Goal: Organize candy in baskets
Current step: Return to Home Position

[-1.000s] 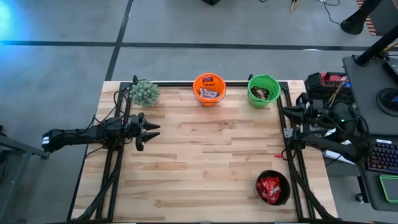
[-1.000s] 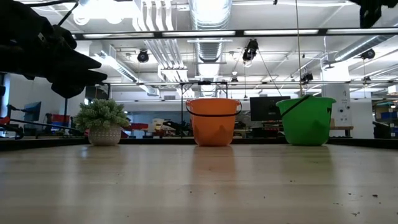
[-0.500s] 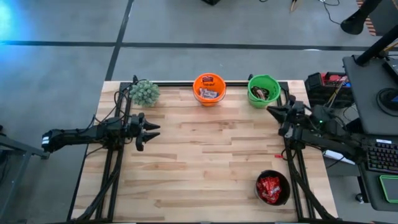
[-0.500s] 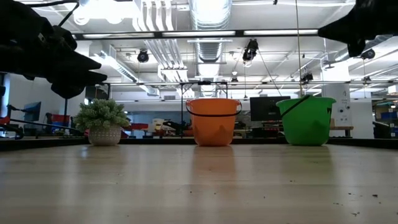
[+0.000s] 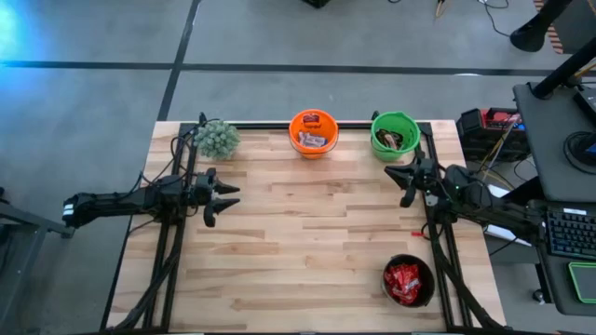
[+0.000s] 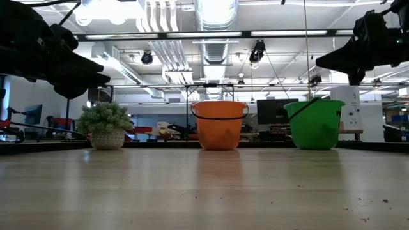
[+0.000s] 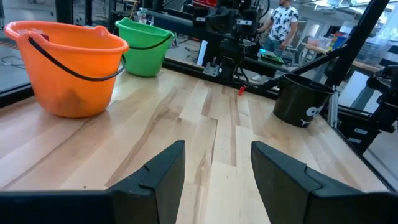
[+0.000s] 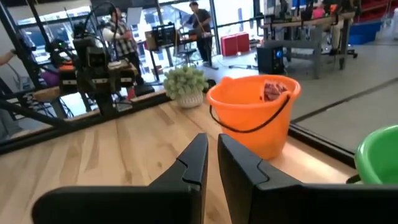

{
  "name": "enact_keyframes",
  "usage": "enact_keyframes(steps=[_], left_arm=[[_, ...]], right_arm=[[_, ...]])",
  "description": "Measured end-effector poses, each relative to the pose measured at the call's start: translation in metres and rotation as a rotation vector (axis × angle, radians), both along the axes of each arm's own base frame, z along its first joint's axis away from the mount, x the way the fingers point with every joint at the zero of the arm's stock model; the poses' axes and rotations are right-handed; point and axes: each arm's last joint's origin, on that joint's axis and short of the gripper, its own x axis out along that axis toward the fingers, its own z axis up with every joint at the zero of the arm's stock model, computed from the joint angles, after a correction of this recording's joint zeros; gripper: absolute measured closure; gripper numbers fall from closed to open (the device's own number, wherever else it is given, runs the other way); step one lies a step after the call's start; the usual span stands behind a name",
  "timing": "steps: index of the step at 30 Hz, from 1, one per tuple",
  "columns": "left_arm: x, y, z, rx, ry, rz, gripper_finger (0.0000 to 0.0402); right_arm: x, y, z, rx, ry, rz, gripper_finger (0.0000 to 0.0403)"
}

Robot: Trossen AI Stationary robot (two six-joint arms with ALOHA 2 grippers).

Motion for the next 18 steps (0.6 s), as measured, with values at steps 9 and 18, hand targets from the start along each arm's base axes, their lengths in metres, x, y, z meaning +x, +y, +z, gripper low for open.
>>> enact_keyframes(steps=[9,18], left_arm=[[0.0,0.0,0.0,0.046,0.007,-0.005,0.0235],[0.004,0.0,-0.006,0.06,0.081,-0.009,0.0235]], right_arm=[[0.004,-0.001,-0.014,-0.011,0.014,-0.007,0.0374],[0.009,-0.004,-0.024,-0.023,-0.022,-0.025,0.0374]])
